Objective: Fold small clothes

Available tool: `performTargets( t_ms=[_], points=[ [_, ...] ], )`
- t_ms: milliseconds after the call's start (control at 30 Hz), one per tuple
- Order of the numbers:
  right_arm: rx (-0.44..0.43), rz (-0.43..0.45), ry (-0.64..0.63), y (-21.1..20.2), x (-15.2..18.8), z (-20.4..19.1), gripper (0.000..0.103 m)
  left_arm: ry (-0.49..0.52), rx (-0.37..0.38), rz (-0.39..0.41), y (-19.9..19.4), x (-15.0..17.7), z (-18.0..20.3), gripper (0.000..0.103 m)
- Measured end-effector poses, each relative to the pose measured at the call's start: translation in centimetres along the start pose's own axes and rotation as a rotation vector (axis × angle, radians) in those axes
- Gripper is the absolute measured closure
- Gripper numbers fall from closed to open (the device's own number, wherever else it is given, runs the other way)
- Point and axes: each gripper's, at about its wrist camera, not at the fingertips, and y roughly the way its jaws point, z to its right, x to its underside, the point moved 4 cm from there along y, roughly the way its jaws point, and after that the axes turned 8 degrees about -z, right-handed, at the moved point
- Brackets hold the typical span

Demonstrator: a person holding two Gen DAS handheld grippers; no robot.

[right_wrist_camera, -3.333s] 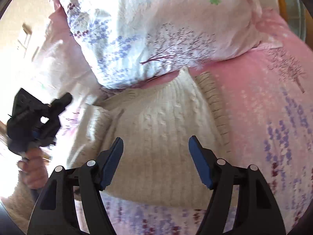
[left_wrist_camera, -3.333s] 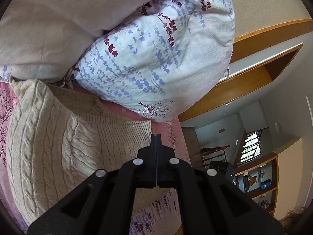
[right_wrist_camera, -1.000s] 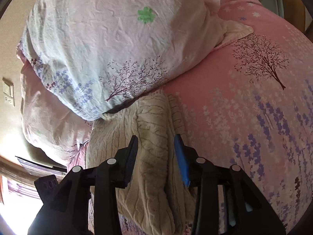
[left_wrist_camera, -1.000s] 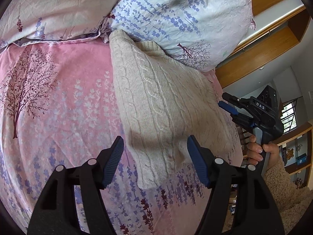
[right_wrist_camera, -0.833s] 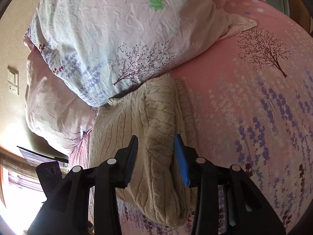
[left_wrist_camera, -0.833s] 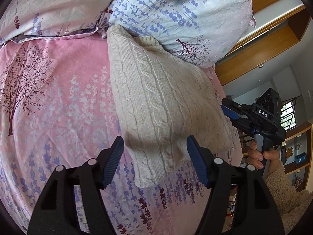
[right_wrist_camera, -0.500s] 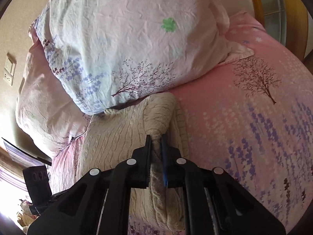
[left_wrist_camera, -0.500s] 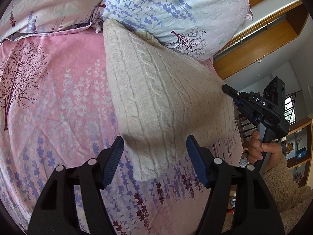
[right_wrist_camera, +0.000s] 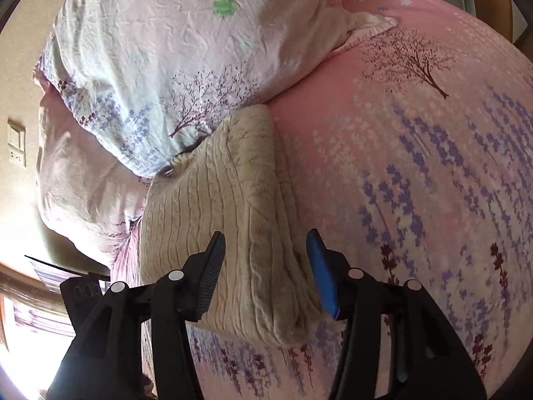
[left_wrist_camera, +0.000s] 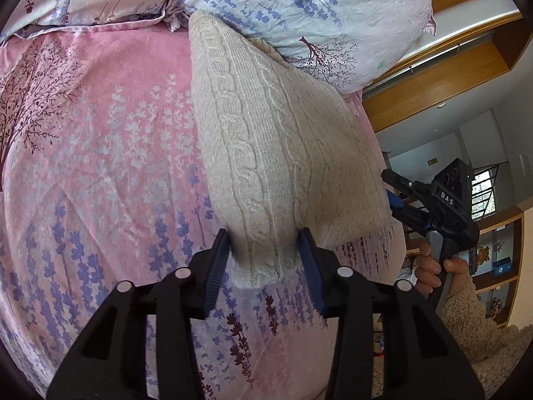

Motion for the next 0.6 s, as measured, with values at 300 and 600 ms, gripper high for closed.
performTargets(
  t_ms=[300,600],
  points=[
    [0.039,0.072,-0.073,-0.8,1.8,-1.5,0.088,0.003,0.009,0.029,-0.7,0.6,0.1,0.086],
    [0.119,0.030,-0.079,1.2,2.3,0.5,0.087,-0.048,0.009,0.031,0.3,1.7,-1.3,0.086]
  ],
)
